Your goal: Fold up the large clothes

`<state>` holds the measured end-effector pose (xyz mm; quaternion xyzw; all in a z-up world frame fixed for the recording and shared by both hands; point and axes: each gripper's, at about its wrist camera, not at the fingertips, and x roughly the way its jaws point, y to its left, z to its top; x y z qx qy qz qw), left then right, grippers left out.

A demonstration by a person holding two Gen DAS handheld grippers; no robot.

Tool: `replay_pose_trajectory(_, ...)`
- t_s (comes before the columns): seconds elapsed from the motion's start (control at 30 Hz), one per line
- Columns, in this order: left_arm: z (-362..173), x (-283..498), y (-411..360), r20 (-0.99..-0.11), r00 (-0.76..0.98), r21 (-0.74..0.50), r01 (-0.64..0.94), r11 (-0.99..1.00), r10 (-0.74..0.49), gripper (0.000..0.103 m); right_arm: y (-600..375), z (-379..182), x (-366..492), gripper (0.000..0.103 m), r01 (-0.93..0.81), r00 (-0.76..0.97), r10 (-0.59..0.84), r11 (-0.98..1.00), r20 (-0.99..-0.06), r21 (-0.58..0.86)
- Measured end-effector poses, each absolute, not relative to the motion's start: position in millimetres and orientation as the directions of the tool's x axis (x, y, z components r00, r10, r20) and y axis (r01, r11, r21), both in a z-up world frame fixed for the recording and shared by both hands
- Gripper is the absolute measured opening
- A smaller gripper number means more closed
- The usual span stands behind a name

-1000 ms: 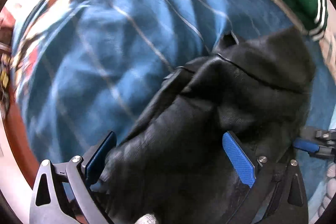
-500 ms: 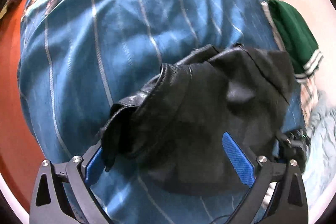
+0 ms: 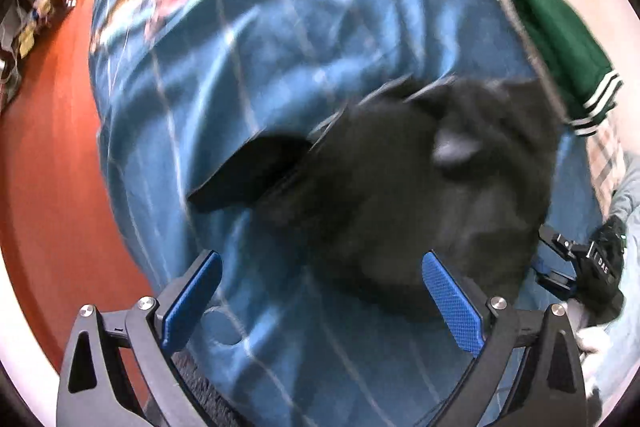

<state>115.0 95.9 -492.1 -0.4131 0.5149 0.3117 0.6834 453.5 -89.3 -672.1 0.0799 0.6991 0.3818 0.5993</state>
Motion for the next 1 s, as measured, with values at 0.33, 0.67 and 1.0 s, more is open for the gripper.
replay_pose_trajectory(0.33, -533.0, 176.3, 88.1, -0.97, 0.212, -0.095, -0.772, 0.628, 0.114, 0.101, 41.5, -685.4, 451.8, 0.037, -0.327, -0.404, 0.527, 0.68, -0.748, 0.656)
replay_pose_trajectory(0.67, -506.0, 121.7, 99.4, -0.954, 0.298, -0.237, -0.827, 0.51, 0.039, 0.101, 8.9, -665.3, 471.4, 0.038, -0.188, -0.466, 0.62, 0.628, -0.631, 0.755)
replay_pose_trajectory(1.0, -552.9, 70.7, 123.9, -0.897, 0.441, -0.439, -0.887, 0.144, -0.021, 0.068, -134.9, -726.7, 453.3, 0.064, 0.012, -0.47, 0.672, 0.653, -0.572, 0.758)
